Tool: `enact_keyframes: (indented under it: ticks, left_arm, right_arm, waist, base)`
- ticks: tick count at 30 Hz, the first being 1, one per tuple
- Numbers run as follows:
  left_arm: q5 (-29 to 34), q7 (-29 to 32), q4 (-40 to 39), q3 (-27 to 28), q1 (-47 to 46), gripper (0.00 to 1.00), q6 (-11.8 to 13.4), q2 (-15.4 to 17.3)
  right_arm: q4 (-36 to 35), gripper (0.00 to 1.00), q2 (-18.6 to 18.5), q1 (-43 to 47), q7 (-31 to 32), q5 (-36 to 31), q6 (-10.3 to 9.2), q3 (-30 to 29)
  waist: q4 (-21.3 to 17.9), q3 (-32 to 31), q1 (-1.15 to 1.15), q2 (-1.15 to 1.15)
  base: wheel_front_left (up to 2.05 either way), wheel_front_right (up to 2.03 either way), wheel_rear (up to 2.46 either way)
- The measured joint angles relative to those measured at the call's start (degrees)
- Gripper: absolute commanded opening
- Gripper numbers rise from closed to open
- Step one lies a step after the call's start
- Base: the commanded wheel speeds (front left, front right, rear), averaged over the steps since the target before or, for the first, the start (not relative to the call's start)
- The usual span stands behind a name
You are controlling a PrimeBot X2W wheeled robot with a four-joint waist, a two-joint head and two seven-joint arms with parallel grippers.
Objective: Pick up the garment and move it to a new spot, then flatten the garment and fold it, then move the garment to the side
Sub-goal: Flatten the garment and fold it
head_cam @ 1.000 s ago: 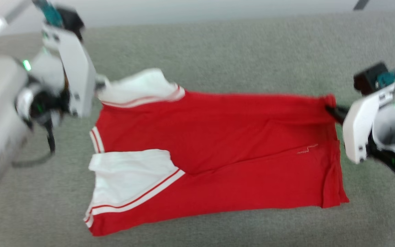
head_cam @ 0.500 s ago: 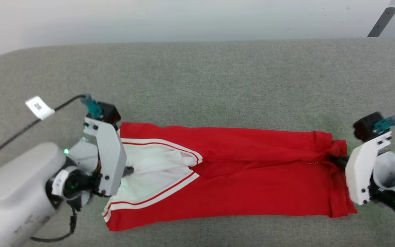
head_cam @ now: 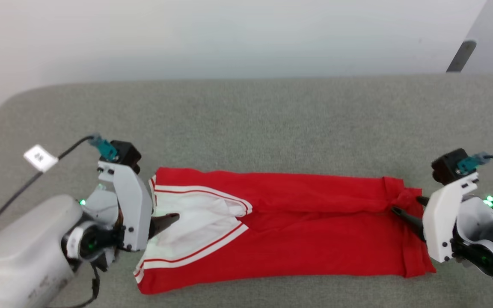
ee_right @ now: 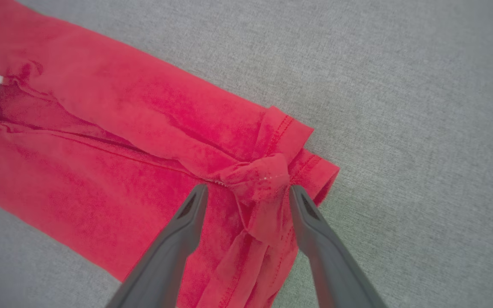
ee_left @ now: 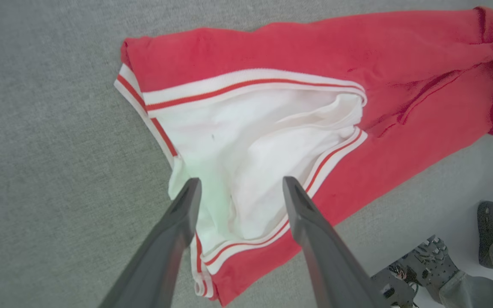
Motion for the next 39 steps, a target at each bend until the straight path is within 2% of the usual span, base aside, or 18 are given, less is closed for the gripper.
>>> enact_keyframes:
  ticks: [4, 10, 14, 20, 24, 29, 33, 39]
  left_arm:
    - [1.5, -6.9, -1.7, 1.0, 2.8, 1.00, -0.1, 0.7]
    - [6.3, -21.0, -4.3, 2.3, 8.3, 1.00, 0.4, 2.3]
    - [8.9, -31.7, -5.0, 4.4, 11.8, 1.00, 2.2, 2.8]
    - [12.3, -45.9, -5.1, 7.3, 16.8, 1.00, 6.4, 2.6]
    - [15.3, -48.8, -5.4, 11.6, 20.0, 1.00, 9.5, 1.5]
    - [24.0, -49.0, -8.3, 23.7, 25.0, 1.00, 11.5, -3.3]
    - [30.1, -49.0, -9.1, 31.7, 30.8, 1.00, 10.7, -7.4]
    - [37.2, -49.0, -9.7, 40.3, 35.3, 1.00, 7.1, -12.9]
  right_arm:
    - [0.0, 1.00, 0.0, 2.5, -1.4, 0.4, 0.00, -2.9]
    - [1.5, 1.00, 0.6, 7.2, -2.2, 1.2, 0.00, -9.5]
    - [2.3, 1.00, 0.9, 9.0, -1.5, 0.7, 0.00, -13.8]
    - [3.9, 1.00, 1.7, 10.7, 1.8, -0.7, -0.01, -18.4]
    - [5.2, 1.00, 1.9, 10.6, 4.4, -2.2, -0.01, -20.7]
    - [7.8, 1.00, 2.2, 9.9, 6.8, -3.6, -0.01, -22.6]
    - [9.9, 1.00, 3.4, 9.0, 8.5, -3.5, -0.01, -23.5]
    - [12.9, 1.00, 4.5, 7.7, 10.0, -3.4, -0.01, -23.0]
  waist:
    - [0.3, -2.5, 0.00, 0.00]
    - [1.2, -6.0, 0.00, 0.00]
    - [2.6, -7.2, 0.00, 0.00]
    - [4.9, -7.7, 0.00, 0.00]
    - [6.2, -7.1, 0.00, 0.00]
    - [8.0, -5.6, 0.00, 0.00]
    - [9.4, -4.3, 0.00, 0.00]
    - [11.2, -2.2, 0.00, 0.00]
  base:
    - [0.00, 0.00, 0.00]
    - [0.00, 0.00, 0.00]
    - [0.00, 0.00, 0.00]
    - [0.00, 0.00, 0.00]
    - [0.00, 0.00, 0.00]
    - [0.00, 0.00, 0.00]
    - [0.00, 0.00, 0.00]
    - [0.00, 0.00, 0.00]
